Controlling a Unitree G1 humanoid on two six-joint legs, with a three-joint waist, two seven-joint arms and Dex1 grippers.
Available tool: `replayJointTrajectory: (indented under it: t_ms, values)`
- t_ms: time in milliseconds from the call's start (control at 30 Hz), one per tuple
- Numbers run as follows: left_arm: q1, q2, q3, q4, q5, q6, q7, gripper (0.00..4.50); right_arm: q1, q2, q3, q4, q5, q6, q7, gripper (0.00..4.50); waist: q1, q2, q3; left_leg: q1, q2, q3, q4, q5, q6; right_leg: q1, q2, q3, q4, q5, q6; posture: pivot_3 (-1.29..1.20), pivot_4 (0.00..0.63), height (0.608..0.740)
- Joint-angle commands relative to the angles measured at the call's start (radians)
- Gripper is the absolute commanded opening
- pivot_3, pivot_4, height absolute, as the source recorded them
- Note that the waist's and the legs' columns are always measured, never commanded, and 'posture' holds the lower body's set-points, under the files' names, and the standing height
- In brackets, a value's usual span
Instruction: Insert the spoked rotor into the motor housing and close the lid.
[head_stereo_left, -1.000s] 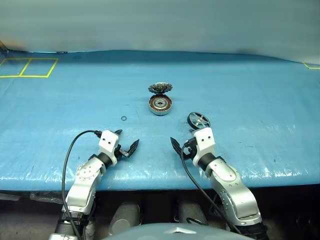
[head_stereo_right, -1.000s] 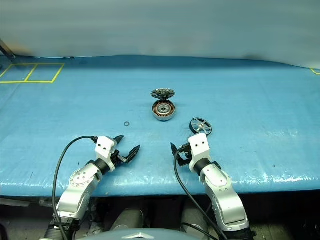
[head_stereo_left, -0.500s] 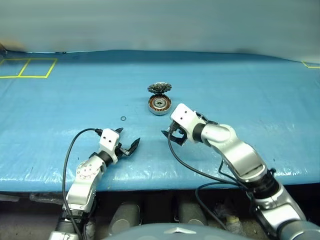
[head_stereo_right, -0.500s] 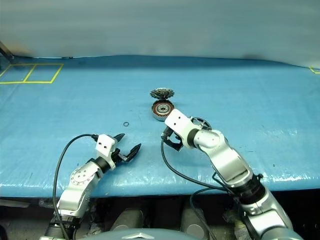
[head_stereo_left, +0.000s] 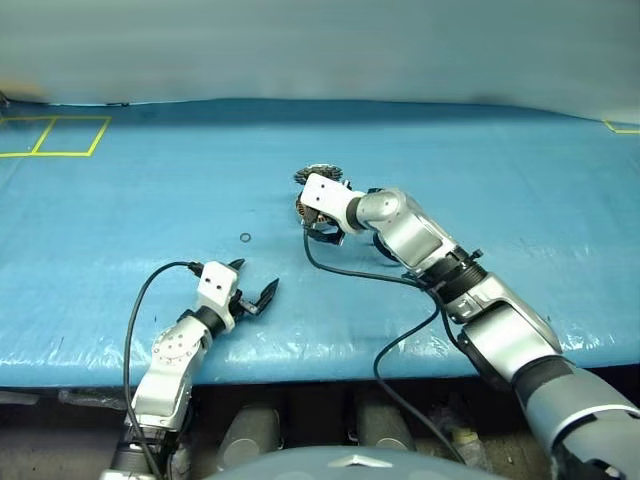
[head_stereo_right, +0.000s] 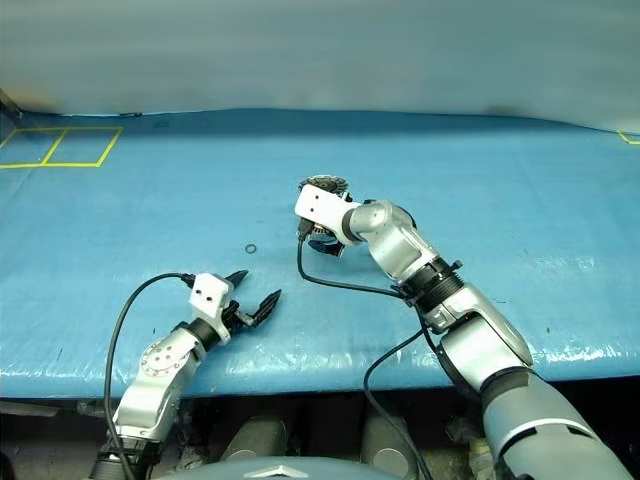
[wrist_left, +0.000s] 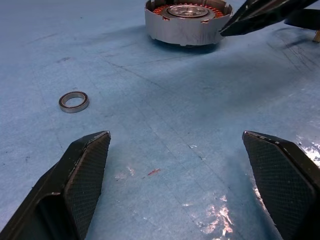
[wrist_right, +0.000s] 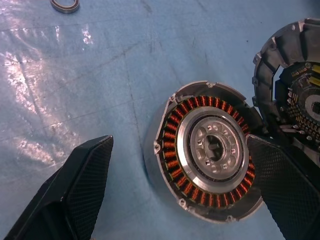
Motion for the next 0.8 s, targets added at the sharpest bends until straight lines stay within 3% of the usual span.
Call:
replayJointTrajectory:
  t_ms: [33,600,700,800]
  values:
    - [0.007,0.006,-0.015,-0.057,0.008,-0.044,-0.01,4.5,-0.043,0.037,-0.034,0.097,-0.022,-0.096,0.01,4.47,0.0,0.0,0.0,0.0,0.0,0.0,0.0,0.0,0.0,0.0,0.0,0.0,0.0,0.0,0.0,0.0,0.15,0.74]
    - [0.018,-0.009,-0.041,-0.075,0.009,-0.042,0.015,4.5,-0.071,0.103,-0.086,0.341,-0.08,-0.132,0.088,4.47,-0.007,0.0,0.0,0.0,0.0,0.002,-0.002,0.0,0.0,-0.001,-0.001,0.003,0.001,0.001,0.0,0.0,0.15,0.74]
    - [0.017,-0.011,-0.042,-0.075,0.011,-0.041,0.021,4.5,-0.068,0.105,-0.082,0.35,-0.093,-0.116,0.11,3.87,-0.006,0.001,0.0,0.0,0.0,0.002,-0.001,0.0,0.0,-0.001,-0.001,0.003,0.001,0.001,0.0,0.0,0.15,0.74]
    - [0.017,-0.012,-0.044,-0.076,0.011,-0.041,0.025,4.5,-0.057,0.104,-0.08,0.34,-0.104,-0.109,0.124,2.91,-0.005,0.002,-0.001,0.001,0.0,0.002,-0.001,0.0,0.0,-0.001,-0.001,0.003,0.0,0.001,0.0,0.0,0.15,0.74]
